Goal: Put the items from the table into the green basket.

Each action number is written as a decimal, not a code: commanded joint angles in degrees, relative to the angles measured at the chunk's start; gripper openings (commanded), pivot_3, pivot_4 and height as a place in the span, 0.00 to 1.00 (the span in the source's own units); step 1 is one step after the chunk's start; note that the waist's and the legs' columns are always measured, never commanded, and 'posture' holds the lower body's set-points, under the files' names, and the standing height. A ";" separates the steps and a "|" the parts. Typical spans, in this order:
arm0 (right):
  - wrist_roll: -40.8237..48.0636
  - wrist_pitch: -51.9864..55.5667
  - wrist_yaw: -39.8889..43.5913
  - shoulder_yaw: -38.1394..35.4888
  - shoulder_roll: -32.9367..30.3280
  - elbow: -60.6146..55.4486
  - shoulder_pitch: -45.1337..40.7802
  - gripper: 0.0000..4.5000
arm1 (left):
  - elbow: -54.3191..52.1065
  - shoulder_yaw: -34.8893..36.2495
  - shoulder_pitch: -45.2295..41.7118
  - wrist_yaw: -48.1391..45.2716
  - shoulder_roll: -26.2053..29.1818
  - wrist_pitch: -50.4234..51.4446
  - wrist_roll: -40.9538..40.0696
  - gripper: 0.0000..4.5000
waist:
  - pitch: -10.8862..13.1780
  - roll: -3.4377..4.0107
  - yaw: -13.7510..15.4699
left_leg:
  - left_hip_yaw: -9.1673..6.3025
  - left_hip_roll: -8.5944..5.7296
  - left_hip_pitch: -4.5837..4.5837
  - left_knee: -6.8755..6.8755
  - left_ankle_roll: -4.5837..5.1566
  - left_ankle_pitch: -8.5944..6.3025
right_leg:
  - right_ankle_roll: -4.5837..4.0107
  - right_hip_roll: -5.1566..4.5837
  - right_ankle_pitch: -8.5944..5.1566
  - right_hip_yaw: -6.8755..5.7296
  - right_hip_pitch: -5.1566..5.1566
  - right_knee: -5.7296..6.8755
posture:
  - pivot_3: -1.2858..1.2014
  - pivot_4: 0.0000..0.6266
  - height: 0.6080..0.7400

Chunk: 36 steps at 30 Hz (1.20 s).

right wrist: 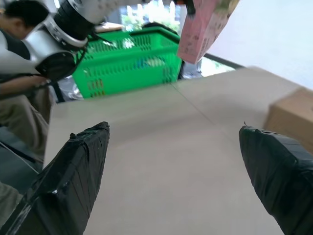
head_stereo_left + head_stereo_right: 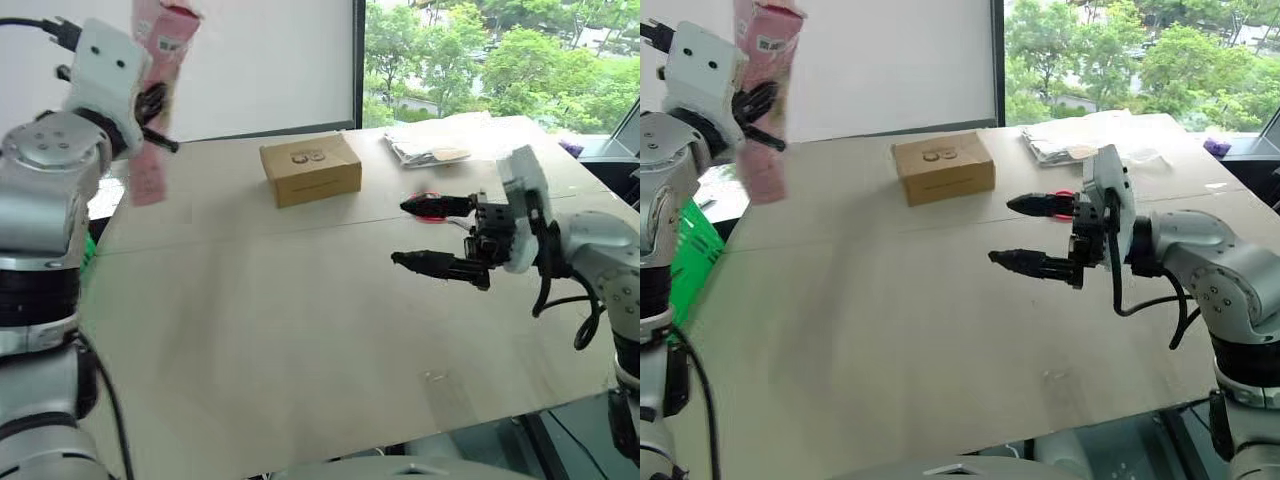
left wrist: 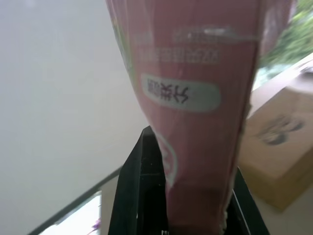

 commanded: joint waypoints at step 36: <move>-8.16 -10.77 3.37 0.75 2.23 8.32 2.28 1.00 | -9.87 24.23 10.80 -12.52 -22.90 -6.19 -15.64 0.99 | -0.48 -0.96 7.17 | -0.12 -0.10 -1.13 0.35 -0.05 -0.02 | -0.17 -0.52 0.23 -0.42 -0.87 0.13 | 0.57 0.00 1.00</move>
